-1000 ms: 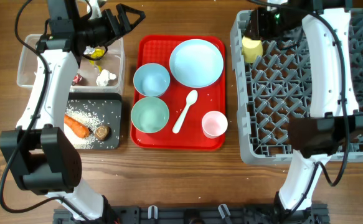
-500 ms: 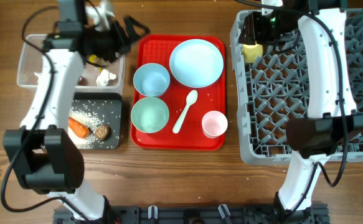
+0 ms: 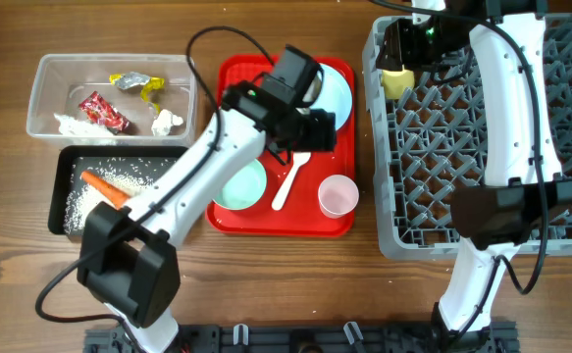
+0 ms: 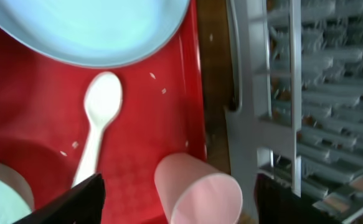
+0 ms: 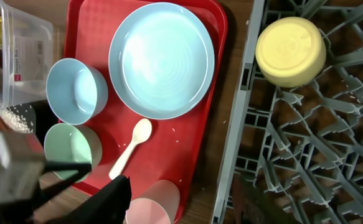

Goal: Sort waste into correct bins and load items into the dishwasher rack
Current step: 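Grasp the pink cup on the red tray with the left gripper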

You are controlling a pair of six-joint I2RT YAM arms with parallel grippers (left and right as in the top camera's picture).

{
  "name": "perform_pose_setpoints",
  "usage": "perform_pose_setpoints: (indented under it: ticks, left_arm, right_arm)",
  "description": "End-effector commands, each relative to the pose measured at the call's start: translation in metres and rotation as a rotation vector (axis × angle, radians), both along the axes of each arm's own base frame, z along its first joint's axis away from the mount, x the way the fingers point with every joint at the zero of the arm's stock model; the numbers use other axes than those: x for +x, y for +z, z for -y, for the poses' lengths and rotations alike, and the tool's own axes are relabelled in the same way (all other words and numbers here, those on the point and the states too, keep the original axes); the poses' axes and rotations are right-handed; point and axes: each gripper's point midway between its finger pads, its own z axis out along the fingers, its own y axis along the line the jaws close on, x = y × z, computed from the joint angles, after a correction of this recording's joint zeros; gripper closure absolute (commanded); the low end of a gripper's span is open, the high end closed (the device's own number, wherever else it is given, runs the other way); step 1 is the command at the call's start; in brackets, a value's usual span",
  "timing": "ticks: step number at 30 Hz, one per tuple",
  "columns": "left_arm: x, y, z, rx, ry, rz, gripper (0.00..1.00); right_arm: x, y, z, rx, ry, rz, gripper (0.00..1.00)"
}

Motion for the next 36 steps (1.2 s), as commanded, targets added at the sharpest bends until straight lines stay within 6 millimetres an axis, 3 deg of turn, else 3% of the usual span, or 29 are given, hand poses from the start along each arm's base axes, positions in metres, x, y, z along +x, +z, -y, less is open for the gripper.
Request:
perform_pose_setpoints:
  ticks: [1,4,13,15,17,22,26,29,30,33,34,36]
  left_arm:
    - [-0.027,-0.016,0.012,0.069,-0.059,-0.05,0.37]
    - [-0.053,-0.04,0.01,0.151,-0.097,-0.15,0.43]
    - [-0.066,-0.089,0.0,0.18,-0.077,-0.198,0.44]
    - [-0.068,-0.099,-0.002,0.181,-0.074,-0.2,0.58]
    - [-0.067,-0.098,-0.002,0.18,-0.072,-0.198,0.96]
    - [-0.052,-0.088,-0.013,0.162,-0.032,-0.177,0.96]
    - [-0.006,-0.034,-0.042,0.032,0.038,-0.064,0.96]
    - [0.024,0.033,-0.051,-0.269,0.004,0.052,0.96]
    - [0.033,0.065,-0.053,-0.442,-0.061,0.105,0.96]
    - [0.042,0.141,-0.07,-0.836,-0.275,0.254,0.96]
    - [0.042,0.16,-0.08,-0.914,-0.348,0.317,0.96]
    - [0.038,0.18,-0.09,-0.98,-0.446,0.395,0.96]
  right_arm:
    - [0.0,-0.002,-0.003,0.008,0.02,-0.001,0.45]
    - [0.001,-0.003,0.001,-0.018,0.018,0.003,0.45]
    - [0.001,-0.003,0.001,-0.018,0.016,0.002,0.45]
    - [0.001,-0.003,0.001,-0.017,0.016,0.002,0.45]
    - [0.001,-0.003,0.001,-0.017,0.015,0.002,0.45]
    - [0.001,-0.003,0.001,-0.017,0.015,0.002,0.4]
    - [-0.001,0.0,-0.008,0.033,0.035,-0.001,0.33]
    - [-0.007,0.01,-0.03,0.146,0.192,0.037,0.23]
    - [-0.01,0.018,-0.044,0.221,0.279,0.067,0.2]
    - [-0.022,0.043,-0.074,0.414,0.492,0.172,0.16]
    - [-0.025,0.05,-0.081,0.464,0.544,0.207,0.15]
    - [-0.029,0.063,-0.09,0.538,0.622,0.267,0.13]
